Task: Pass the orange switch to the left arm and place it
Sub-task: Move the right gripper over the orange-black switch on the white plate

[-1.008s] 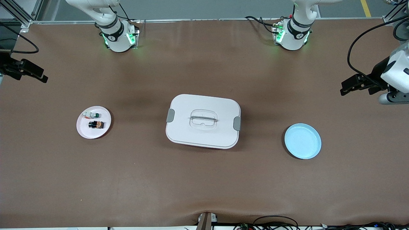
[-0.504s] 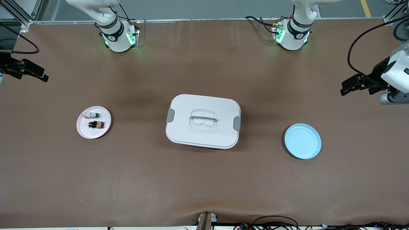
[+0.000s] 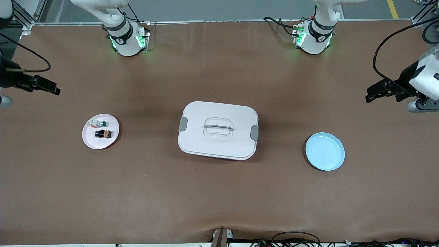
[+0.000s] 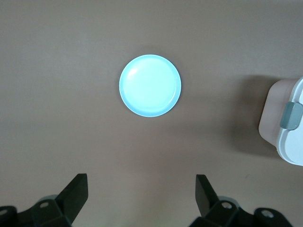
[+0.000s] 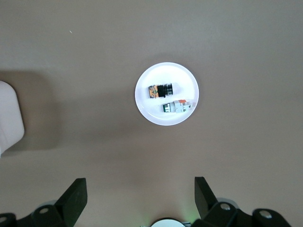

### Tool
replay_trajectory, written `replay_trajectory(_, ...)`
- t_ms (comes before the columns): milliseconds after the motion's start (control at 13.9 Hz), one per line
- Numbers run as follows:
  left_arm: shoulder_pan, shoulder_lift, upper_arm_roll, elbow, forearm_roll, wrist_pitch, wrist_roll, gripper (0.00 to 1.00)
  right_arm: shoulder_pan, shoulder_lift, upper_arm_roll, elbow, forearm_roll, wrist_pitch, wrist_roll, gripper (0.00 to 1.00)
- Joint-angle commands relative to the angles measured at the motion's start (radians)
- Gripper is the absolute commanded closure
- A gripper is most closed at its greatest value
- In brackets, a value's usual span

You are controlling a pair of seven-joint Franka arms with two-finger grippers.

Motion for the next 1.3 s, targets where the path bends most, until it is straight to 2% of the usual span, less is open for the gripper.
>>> replay_trajectory(0, -0.003, 0.013, 0.004, 0.03, 0.01, -0.023, -0.003, 0.0, -0.017, 0.047, 0.013, 0.022, 0.0, -0.021, -0.002, 0.0)
replay_trajectory(72, -0.003, 0.013, 0.003, 0.031, 0.01, -0.022, -0.002, 0.0, -0.021, 0.102, 0.013, 0.037, 0.005, -0.025, -0.005, 0.0)
replay_trajectory(576, -0.003, 0.013, 0.003, 0.031, 0.01, -0.023, -0.002, 0.0, -0.031, 0.198, 0.01, 0.046, 0.002, -0.019, -0.008, 0.0)
replay_trajectory(1224, -0.003, 0.013, 0.004, 0.031, 0.01, -0.023, -0.002, 0.0, -0.04, 0.264, 0.01, 0.0, 0.008, 0.154, -0.009, 0.0)
